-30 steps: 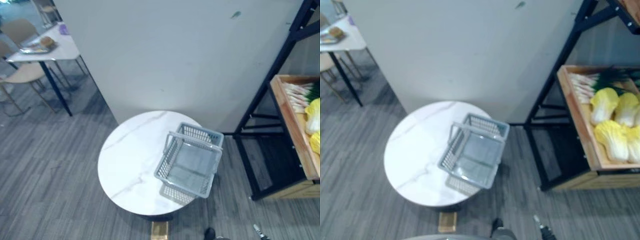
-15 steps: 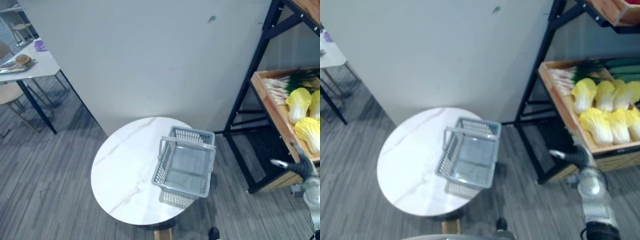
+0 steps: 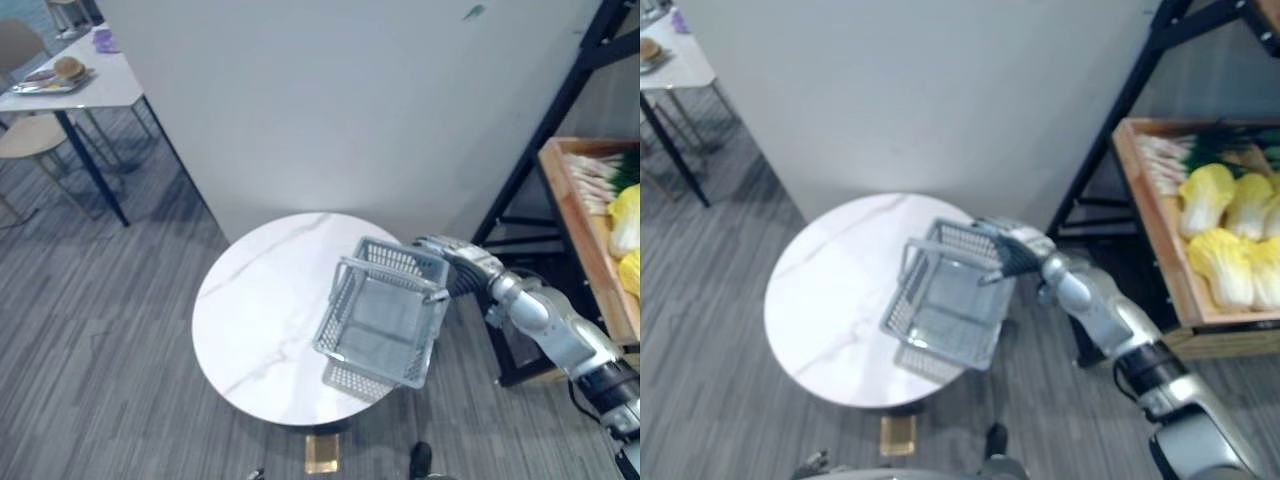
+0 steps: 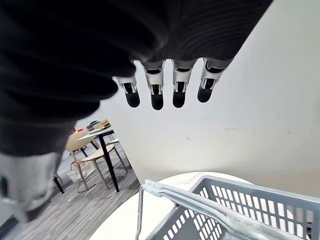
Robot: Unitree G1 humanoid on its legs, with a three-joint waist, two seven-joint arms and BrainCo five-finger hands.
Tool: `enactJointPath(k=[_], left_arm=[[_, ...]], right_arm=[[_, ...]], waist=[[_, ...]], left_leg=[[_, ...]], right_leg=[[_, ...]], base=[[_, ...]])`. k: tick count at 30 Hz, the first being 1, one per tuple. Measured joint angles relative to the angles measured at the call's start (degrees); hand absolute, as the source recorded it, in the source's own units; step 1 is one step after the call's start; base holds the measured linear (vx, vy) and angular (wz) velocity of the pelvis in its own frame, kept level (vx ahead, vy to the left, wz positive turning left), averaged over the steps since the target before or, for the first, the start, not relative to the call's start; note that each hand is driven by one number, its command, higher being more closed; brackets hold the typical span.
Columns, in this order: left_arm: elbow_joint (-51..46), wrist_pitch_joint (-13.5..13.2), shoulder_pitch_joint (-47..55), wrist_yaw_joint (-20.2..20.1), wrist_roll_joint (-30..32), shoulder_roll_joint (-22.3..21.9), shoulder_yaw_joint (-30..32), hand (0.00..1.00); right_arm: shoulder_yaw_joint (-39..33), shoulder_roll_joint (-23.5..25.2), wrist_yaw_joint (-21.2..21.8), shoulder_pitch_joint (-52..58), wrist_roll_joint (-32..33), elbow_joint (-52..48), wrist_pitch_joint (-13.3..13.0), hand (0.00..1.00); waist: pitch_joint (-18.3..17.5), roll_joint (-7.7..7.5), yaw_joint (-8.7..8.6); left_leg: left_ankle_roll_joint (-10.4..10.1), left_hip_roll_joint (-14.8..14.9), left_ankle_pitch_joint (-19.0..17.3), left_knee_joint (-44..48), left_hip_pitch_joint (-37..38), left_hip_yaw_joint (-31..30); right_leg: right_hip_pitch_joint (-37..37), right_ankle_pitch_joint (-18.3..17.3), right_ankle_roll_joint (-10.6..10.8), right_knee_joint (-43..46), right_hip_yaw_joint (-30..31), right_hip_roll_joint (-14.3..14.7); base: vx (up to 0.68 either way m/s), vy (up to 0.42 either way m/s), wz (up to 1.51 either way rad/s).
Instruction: Pick vegetable in the basket
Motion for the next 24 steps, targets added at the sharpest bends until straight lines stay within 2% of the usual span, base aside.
enactJointPath(k=[1, 7, 15, 18, 24], left_arm=[[-0.04, 0.00, -0.59, 0.05, -0.07, -0.05, -0.02, 0.00], [-1.07, -0.03, -1.72, 0.50, -3.11, -0.16, -1.11, 0.00], [-1.14, -0.57, -3.14, 1.30, -4.53, -0.17, -1.64, 0.00], [-1.22, -0.50, -4.31, 1.80, -4.58, -0.18, -2.04, 0.00], [-1.33, -0.45, -4.76, 2.28, -5.03, -0.17, -2.31, 0.00]], right_arm=[[0.05, 0.42, 0.01, -2.35, -0.01, 2.36, 0.32, 0.00], [0.42, 2.88, -0.32, -12.35, -0.49, 14.04, 3.16, 0.00], [-0.01, 8.88, -2.38, -18.44, -4.46, 26.49, 5.61, 0.00], [-0.42, 10.58, -2.44, -20.85, -4.93, 29.55, 6.48, 0.00], [-0.49, 14.24, -2.48, -21.67, -5.12, 31.45, 7.42, 0.00]], waist=[[0.98, 0.08, 0.56], [4.75, 0.26, 0.78], [7.77, 0.57, 1.37], [9.73, 0.88, 1.56], [10.74, 1.01, 1.82]], left_leg=[[0.15, 0.01, 0.10, 0.02, -0.08, -0.08], [0.60, -0.32, 0.62, 0.54, -2.15, -0.96], [0.88, -0.95, 0.80, 0.63, -4.01, -1.21], [1.07, -1.11, 0.94, 0.63, -4.16, -1.26], [1.12, -1.50, 0.97, 0.59, -4.42, -2.05]], right_leg=[[-0.02, 0.24, -0.30, -0.05, 0.00, 0.03], [-1.49, 1.23, -0.61, -0.75, -0.24, -0.27], [-3.12, 1.78, -0.70, -0.79, -0.18, -0.88], [-3.30, 2.01, -0.83, -0.95, -0.07, -0.98], [-3.31, 2.03, -0.80, -0.95, -0.08, -1.38]], base=[[-0.03, -0.025, 0.03], [-0.03, -0.018, 0.05], [-0.01, -0.002, 0.00], [0.00, 0.000, 0.00], [0.01, 0.000, 0.03]])
